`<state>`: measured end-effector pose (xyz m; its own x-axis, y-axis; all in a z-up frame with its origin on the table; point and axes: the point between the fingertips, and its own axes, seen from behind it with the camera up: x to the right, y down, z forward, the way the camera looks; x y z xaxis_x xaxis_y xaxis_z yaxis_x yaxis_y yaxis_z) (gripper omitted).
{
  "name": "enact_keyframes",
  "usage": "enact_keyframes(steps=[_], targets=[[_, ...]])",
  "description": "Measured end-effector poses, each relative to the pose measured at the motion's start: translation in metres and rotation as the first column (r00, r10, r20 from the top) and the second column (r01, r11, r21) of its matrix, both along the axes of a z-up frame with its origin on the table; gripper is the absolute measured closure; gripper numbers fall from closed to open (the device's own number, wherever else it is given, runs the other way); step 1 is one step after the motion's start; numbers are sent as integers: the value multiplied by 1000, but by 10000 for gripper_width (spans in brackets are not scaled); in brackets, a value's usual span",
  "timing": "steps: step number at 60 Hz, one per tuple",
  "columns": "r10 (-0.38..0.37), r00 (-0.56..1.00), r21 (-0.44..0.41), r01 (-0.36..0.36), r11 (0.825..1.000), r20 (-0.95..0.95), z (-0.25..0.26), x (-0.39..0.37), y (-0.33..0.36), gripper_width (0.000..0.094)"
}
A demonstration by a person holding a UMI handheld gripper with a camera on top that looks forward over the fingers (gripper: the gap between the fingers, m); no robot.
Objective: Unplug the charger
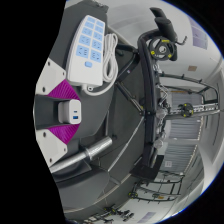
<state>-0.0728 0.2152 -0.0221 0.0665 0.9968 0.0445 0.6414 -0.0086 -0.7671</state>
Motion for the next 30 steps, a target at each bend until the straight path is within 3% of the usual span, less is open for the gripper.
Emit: enact_keyframes(steps=[2, 7, 9, 21, 30], targets=[[-2, 1000, -10, 2, 1000, 3, -3, -1, 2, 526], [-15, 1000, -13, 15, 1000, -10, -1, -2, 5, 147], [-28, 1000, 3, 28, 1000, -14, 1, -2, 9, 95], [-42, 999, -11, 42, 999, -30, 17, 15, 10, 78], [-69, 992, -21, 67, 998, -102, 78, 70, -2, 70]])
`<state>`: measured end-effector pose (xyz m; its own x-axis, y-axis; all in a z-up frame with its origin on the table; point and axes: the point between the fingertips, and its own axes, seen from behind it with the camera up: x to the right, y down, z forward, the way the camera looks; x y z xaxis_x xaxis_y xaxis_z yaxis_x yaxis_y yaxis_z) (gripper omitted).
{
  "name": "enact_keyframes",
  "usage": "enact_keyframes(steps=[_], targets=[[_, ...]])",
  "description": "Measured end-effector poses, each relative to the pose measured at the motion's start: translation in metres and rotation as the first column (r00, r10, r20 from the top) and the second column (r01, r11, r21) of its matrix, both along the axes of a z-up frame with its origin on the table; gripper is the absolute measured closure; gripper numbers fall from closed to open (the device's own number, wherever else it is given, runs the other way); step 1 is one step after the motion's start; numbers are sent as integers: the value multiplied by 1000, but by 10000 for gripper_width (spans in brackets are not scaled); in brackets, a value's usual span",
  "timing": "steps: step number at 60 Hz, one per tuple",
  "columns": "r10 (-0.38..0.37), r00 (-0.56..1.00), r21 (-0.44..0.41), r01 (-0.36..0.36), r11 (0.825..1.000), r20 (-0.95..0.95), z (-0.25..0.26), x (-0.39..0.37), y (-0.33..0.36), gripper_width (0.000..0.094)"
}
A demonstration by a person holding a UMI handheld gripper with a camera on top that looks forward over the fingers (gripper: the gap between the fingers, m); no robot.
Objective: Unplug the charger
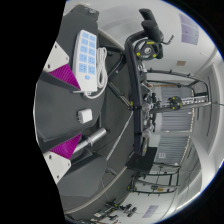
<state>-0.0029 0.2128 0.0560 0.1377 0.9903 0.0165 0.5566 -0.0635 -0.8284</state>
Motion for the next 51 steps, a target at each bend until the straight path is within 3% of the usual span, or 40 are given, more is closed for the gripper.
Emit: enact_keyframes(steps=[9, 23, 51], targets=[[-3, 998, -31, 2, 1000, -59, 66, 88, -33, 75], [-2, 996, -42, -2, 999, -84, 111, 200, -63, 72], [59, 986, 60, -50, 997, -157, 144, 240, -96, 80]])
